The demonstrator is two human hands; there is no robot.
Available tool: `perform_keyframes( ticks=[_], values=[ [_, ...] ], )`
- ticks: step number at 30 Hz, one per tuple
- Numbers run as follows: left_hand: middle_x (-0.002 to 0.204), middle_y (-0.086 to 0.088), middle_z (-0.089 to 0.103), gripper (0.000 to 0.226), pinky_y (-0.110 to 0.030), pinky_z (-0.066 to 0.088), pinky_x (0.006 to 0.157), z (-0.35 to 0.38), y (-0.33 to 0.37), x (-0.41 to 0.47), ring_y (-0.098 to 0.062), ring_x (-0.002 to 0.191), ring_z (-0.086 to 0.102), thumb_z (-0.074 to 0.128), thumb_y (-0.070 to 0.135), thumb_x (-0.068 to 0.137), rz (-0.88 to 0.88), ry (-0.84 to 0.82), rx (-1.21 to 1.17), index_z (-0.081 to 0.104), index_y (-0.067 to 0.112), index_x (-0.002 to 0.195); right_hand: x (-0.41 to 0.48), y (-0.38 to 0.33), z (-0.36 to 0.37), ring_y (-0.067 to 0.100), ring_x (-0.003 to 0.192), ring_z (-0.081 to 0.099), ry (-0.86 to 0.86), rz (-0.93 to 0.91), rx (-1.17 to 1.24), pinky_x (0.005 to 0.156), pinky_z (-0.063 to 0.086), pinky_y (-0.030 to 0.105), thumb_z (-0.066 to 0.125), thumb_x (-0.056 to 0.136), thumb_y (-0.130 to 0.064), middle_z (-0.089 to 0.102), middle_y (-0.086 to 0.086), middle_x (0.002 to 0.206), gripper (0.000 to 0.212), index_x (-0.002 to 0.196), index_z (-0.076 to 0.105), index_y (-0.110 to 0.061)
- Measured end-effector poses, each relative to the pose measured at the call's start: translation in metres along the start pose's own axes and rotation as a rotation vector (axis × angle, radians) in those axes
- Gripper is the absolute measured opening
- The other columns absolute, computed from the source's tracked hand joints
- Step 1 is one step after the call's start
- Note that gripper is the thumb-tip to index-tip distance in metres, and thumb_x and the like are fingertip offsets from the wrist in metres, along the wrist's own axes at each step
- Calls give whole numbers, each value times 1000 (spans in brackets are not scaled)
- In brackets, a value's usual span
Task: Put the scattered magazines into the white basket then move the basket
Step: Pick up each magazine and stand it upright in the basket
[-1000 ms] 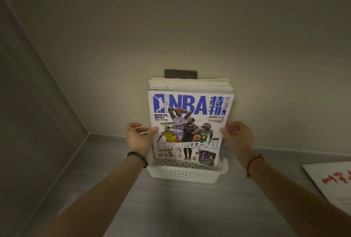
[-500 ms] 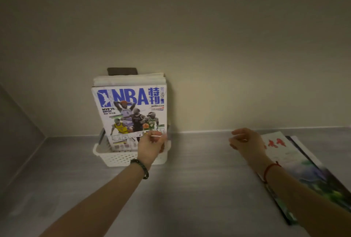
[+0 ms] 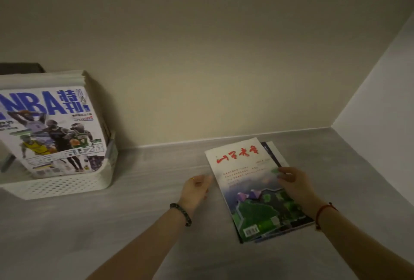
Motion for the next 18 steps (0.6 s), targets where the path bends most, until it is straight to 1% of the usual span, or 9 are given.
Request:
perform_keyframes(
  ticks=[2, 3, 5, 6, 8, 10, 13, 16, 18],
  values=[
    [87, -18, 64, 23, -33, 49, 75, 21, -8, 5, -33, 88, 59, 52, 22, 90, -12, -30, 29, 65, 4, 86, 6, 14, 0, 22, 86, 56, -69, -33, -108, 70, 44, 21, 56, 85, -8, 63, 13, 105, 28, 112, 60, -3],
    [99, -25, 66, 29, -38, 49, 85, 30, -12, 7, -37, 97, 61, 51, 22, 91, -21, -34, 28, 66, -3, 94, 8, 21, 0, 24, 91, 57, -101, -43, -134, 75, 45, 23, 59, 83, -6, 62, 14, 106, 28, 110, 60, -3],
    [116, -24, 63, 33, -42, 47, 98, 43, -15, 9, -37, 109, 59, 50, 19, 91, -45, -34, -7, 62, -8, 107, 10, 37, 1, 29, 105, 54, -153, -10, -137, 88, 45, 32, 63, 79, -3, 57, 14, 114, 36, 114, 55, -4],
    [119, -24, 62, 33, -45, 46, 99, 47, -17, 11, -37, 110, 58, 50, 17, 91, -58, -19, -39, 61, -8, 109, 11, 44, 2, 29, 110, 51, -173, 17, -142, 93, 43, 34, 64, 79, -4, 54, 15, 121, 43, 120, 52, -5],
    [118, -24, 61, 31, -48, 46, 98, 51, -22, 18, -39, 109, 58, 52, 13, 90, -96, 20, -108, 60, -9, 110, 11, 54, 5, 29, 119, 46, -193, 57, -152, 99, 41, 35, 65, 79, -6, 48, 13, 132, 56, 130, 44, -8],
    [117, -24, 62, 29, -51, 47, 96, 53, -25, 25, -39, 106, 60, 55, 11, 87, -118, 29, -122, 61, -7, 110, 12, 57, 7, 29, 125, 43, -174, 39, -163, 104, 37, 35, 66, 77, -5, 45, 13, 138, 59, 131, 43, -7],
    [115, -25, 64, 29, -49, 50, 91, 54, -22, 32, -36, 101, 62, 64, 8, 81, -87, 57, -26, 60, -7, 106, 14, 58, 5, 29, 124, 44, -150, 15, -191, 106, 37, 35, 68, 76, -5, 47, 14, 135, 58, 129, 45, -7],
    [108, -23, 66, 28, -38, 54, 81, 57, -14, 35, -35, 102, 62, 67, 11, 79, -35, 97, 138, 56, -7, 98, 16, 61, 3, 27, 121, 47, -144, 23, -197, 104, 39, 35, 69, 76, -8, 49, 12, 132, 58, 128, 45, -10],
    [104, -29, 62, 10, -38, 52, 85, 66, -6, 33, -39, 107, 57, 58, 1, 84, -23, 61, 81, 53, -3, 92, 17, 62, 2, 27, 119, 49, -139, 28, -187, 102, 40, 36, 68, 76, -8, 50, 12, 130, 55, 126, 46, -10]
  ],
)
Point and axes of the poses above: each hand's wrist, its own x-axis towards the middle knuckle, its own z-axis out of the palm, y = z × x, the point moved 7 cm from there along x, towards the middle knuckle
